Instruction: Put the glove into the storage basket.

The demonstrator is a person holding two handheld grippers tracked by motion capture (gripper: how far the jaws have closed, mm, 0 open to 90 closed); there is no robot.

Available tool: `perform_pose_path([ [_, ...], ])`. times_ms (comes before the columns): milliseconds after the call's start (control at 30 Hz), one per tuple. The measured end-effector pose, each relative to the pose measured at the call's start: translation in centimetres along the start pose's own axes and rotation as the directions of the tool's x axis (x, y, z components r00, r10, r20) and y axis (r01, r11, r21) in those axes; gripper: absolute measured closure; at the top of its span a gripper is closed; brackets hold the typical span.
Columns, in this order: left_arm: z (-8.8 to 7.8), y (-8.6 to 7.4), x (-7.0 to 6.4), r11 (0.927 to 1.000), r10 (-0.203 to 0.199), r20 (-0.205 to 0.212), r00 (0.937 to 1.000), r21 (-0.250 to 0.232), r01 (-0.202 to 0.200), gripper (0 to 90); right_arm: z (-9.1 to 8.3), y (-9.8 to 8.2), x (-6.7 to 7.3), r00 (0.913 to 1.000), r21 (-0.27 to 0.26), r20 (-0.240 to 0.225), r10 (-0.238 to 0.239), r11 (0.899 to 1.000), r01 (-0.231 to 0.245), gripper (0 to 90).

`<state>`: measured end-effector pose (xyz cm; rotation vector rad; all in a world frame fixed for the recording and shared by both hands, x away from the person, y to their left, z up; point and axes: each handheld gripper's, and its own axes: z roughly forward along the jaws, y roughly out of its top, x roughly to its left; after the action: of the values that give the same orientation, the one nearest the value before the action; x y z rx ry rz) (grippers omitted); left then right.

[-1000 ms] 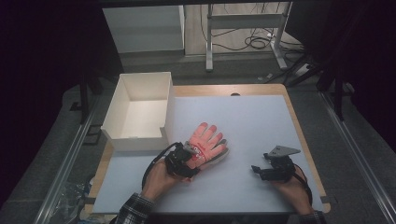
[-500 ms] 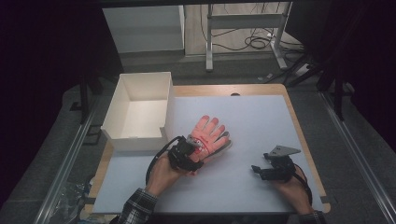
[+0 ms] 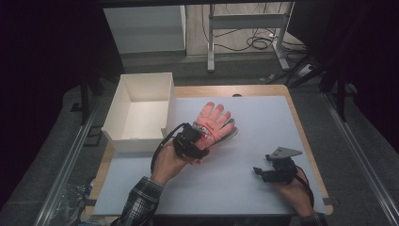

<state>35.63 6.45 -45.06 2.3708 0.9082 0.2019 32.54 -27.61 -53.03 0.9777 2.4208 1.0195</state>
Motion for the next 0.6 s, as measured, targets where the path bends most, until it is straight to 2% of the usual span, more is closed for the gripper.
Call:
perform_pose_path([
  [200, -0.8, 1.2, 0.5, 1.0000, 0.002, -0.007, 1.0000, 0.008, -0.002, 47.1, 0.0, 0.0, 0.0, 1.0000, 0.006, -0.003, -0.007, 1.000, 0.007, 21.4],
  [367, -1.5, 2.3, 1.4, 0.9998, -0.012, -0.006, 0.9999, 0.013, 0.013, 47.0, 0.2, 0.0, 0.1, 0.9999, 0.015, 0.012, 0.001, 1.000, -0.001, 13.8],
  [433, -1.8, 2.7, 1.6, 0.9997, -0.020, -0.007, 0.9998, 0.011, 0.020, 47.0, 0.3, 0.1, 0.0, 0.9994, 0.026, 0.032, 0.011, 1.000, -0.012, 7.0],
  [600, -2.8, 3.5, 2.6, 0.9992, -0.036, -0.019, 0.9992, 0.015, 0.037, 47.0, 0.4, 0.1, 0.0, 0.9991, 0.035, 0.038, 0.019, 0.999, -0.020, 5.0],
])
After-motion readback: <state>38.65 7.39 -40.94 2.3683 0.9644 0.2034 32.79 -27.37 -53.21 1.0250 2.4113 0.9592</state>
